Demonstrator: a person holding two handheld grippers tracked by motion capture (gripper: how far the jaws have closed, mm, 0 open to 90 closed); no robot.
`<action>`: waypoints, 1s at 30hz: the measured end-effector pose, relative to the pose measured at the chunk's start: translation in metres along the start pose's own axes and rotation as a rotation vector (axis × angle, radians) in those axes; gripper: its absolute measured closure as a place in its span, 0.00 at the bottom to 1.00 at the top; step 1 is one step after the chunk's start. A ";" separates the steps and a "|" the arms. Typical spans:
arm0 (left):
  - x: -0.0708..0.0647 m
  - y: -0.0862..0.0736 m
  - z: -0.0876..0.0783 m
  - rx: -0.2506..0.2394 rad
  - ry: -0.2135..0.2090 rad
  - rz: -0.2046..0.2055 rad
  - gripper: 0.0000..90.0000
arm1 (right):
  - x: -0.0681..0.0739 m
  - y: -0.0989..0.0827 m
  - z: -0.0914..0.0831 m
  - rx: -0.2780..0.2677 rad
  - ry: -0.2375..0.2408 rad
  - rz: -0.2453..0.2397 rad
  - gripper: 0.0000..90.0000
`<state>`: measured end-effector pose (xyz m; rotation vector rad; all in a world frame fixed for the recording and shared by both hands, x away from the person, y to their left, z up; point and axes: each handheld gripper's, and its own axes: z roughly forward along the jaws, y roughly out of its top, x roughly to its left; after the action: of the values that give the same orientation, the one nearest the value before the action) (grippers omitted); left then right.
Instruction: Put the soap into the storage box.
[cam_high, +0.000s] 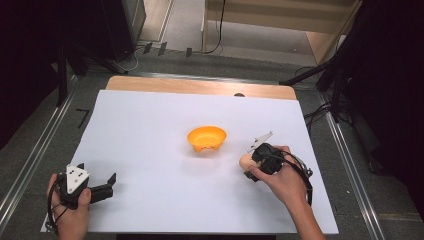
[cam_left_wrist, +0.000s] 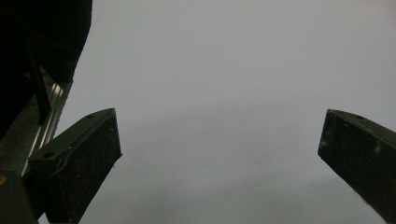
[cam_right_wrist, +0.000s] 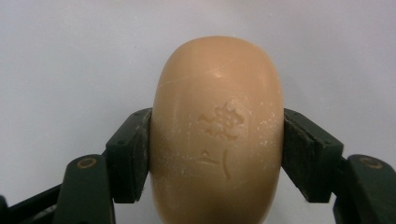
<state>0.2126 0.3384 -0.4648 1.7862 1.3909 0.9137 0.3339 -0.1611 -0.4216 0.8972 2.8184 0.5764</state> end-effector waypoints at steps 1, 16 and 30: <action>0.000 0.000 0.000 -0.002 -0.001 -0.003 0.00 | -0.001 0.002 0.000 0.005 -0.002 -0.007 0.36; 0.005 0.000 -0.001 -0.009 -0.020 -0.042 0.00 | -0.008 0.028 -0.006 -0.013 0.042 -0.163 0.36; 0.004 0.000 -0.001 -0.008 -0.022 -0.035 0.00 | -0.010 0.063 -0.010 -0.056 0.066 -0.299 0.36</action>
<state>0.2124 0.3425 -0.4643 1.7554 1.3980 0.8783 0.3730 -0.1231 -0.3873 0.4412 2.8993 0.6461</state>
